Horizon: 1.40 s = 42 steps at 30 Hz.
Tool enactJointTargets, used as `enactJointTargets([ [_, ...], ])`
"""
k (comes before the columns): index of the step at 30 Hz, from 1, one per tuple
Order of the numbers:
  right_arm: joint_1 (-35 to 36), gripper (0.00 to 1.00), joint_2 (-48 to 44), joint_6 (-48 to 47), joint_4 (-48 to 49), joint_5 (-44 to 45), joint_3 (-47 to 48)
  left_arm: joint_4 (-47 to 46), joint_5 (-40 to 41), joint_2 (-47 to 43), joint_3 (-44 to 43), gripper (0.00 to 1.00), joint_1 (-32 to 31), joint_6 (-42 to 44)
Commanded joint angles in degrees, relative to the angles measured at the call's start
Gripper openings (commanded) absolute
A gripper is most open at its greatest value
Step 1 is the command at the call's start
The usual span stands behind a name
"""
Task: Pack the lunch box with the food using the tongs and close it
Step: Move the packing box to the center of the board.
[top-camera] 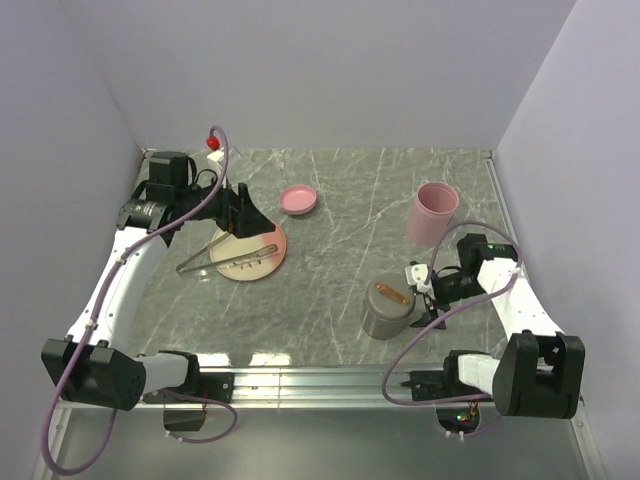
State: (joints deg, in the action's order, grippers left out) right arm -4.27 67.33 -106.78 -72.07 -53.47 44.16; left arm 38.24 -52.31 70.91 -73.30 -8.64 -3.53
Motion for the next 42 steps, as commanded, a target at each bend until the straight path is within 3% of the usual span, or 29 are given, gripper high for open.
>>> enactJointTargets([
  [1, 2.7, 0.94, -0.2, 3.8, 1.3, -3.5, -1.5, -2.1, -1.6, 0.2, -0.4, 1.00, 0.2, 0.7],
  [4, 5.9, 0.92, -0.9, 12.5, 7.6, -5.0, -1.8, -2.0, -1.5, 0.4, -0.6, 0.99, 0.2, 0.7],
  [8, 10.6, 0.90, -2.5, 31.9, 19.8, -4.7, -3.6, -1.8, -1.3, 0.9, -1.2, 0.99, 0.2, 0.9],
  [20, 24.7, 0.92, -12.0, 68.3, 51.4, 0.3, -11.6, -2.9, -1.0, 1.2, -0.7, 1.00, 0.2, 0.5],
  [30, 35.5, 0.91, -5.1, 80.1, 65.3, 7.4, -9.9, -6.9, -4.6, 1.7, 2.2, 0.99, 2.1, -5.4],
  [36, 40.4, 0.91, -1.2, 82.8, 67.3, 10.6, -7.2, -16.0, -7.4, 0.7, 4.9, 0.99, 5.0, -12.8],
  [42, 46.0, 0.91, 6.0, 85.5, 67.5, 14.6, -0.9, -19.3, -4.4, -1.0, 6.8, 1.00, 6.0, -14.4],
])
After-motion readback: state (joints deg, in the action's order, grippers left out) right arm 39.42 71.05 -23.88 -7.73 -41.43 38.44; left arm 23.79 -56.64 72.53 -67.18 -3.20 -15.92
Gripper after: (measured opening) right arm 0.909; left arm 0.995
